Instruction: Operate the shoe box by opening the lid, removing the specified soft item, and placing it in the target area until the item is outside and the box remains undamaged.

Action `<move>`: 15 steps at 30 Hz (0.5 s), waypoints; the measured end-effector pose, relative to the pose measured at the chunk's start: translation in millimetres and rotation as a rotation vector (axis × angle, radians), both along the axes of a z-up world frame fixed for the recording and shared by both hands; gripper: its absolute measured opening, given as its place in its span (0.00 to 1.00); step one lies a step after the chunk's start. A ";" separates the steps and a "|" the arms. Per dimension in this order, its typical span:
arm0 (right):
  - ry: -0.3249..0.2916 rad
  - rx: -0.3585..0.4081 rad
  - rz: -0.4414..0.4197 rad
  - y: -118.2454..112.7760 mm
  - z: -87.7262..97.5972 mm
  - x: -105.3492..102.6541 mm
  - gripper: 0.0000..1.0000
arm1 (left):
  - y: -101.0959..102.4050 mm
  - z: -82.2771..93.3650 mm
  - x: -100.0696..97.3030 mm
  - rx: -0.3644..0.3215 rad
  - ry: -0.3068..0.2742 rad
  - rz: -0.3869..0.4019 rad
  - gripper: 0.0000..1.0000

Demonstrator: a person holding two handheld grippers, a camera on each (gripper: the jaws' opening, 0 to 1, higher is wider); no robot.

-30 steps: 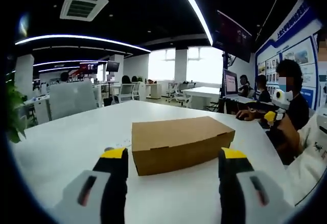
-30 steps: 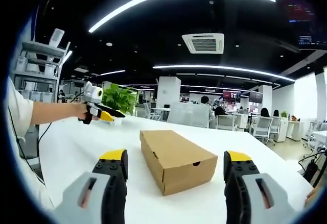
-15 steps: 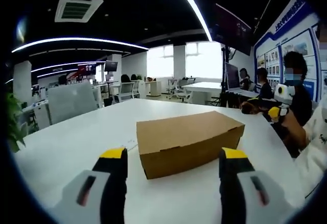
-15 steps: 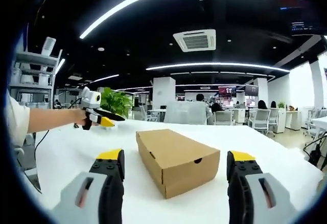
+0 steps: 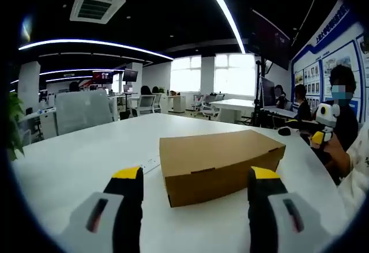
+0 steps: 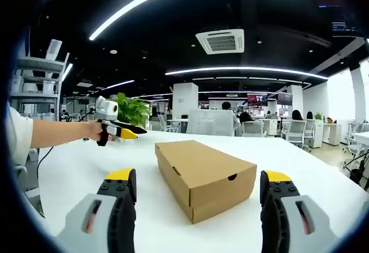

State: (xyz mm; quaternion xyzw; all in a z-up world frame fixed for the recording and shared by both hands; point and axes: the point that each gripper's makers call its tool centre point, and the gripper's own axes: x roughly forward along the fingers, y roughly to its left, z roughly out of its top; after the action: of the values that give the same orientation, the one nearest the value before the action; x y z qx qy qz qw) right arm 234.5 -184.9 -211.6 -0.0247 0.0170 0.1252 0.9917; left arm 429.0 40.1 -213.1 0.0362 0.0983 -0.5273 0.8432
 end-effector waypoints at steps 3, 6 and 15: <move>0.013 -0.004 -0.006 -2.3 -3.0 2.8 0.91 | -3.5 -4.0 6.2 0.026 0.015 -0.018 0.74; 0.006 -0.005 -0.019 -4.8 -1.5 3.7 0.91 | -12.9 -0.2 7.7 0.022 -0.008 -0.062 0.72; 0.020 -0.021 -0.018 -6.3 -4.3 8.8 0.91 | -31.1 -0.4 2.4 0.033 0.002 -0.145 0.79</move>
State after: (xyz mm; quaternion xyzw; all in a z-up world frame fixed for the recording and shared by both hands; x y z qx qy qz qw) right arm 243.3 -191.2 -215.9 -0.0335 0.0283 0.1162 0.9923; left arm 431.4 9.0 -213.5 0.0567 0.1053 -0.5852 0.8020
